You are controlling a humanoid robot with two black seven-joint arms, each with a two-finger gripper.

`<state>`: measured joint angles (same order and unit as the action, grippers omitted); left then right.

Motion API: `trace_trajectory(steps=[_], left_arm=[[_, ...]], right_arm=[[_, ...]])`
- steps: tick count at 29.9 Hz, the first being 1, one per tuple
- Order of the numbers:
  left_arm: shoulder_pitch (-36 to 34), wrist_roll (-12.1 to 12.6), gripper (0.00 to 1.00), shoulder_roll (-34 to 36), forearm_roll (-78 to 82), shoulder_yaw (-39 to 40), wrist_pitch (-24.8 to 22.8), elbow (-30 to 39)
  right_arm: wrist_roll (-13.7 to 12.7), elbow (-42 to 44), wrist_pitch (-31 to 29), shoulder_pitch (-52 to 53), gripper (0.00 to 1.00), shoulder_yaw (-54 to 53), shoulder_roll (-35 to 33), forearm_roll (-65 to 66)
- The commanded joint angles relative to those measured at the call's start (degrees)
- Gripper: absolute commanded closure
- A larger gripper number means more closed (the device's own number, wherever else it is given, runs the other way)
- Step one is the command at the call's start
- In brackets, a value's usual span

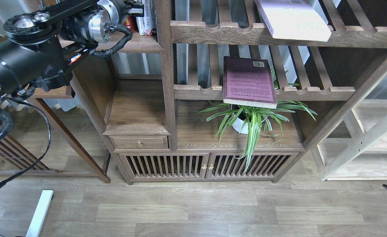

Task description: Organize books on shelf

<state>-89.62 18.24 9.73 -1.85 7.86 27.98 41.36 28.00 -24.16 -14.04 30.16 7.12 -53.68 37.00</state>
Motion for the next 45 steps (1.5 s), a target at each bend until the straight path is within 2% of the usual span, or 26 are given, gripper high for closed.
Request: trace_trajectory(steps=[1, 9, 21, 29, 45], left_arm=[[-0.29, -0.05, 1.0, 0.11, 0.18, 0.05, 0.02, 0.04], [-1.09, 1.35, 1.0, 1.08, 0.0, -0.13, 0.02, 0.74], [-2.49, 3.11, 1.0, 8.28, 0.35, -6.89, 0.02, 10.05], [-2.49, 3.73, 1.0, 11.45, 2.54, -8.57, -6.89, 10.32], [-2.23, 3.55, 1.0, 8.99, 3.07, -7.87, -5.58, 9.01]], right_arm=[[0.0, -0.1, -0.02, -0.02, 0.0, 0.0, -0.02, 0.0], [0.0, -0.01, 0.07, -0.1, 0.0, 0.0, 0.07, 0.0], [0.0, -0.01, 0.07, -0.54, 0.0, 0.0, -0.1, 0.0], [0.0, -0.01, 0.07, -0.9, 0.0, 0.0, -0.1, 0.0], [0.0, -0.01, 0.42, -0.9, 0.0, 0.0, -0.1, 0.0]])
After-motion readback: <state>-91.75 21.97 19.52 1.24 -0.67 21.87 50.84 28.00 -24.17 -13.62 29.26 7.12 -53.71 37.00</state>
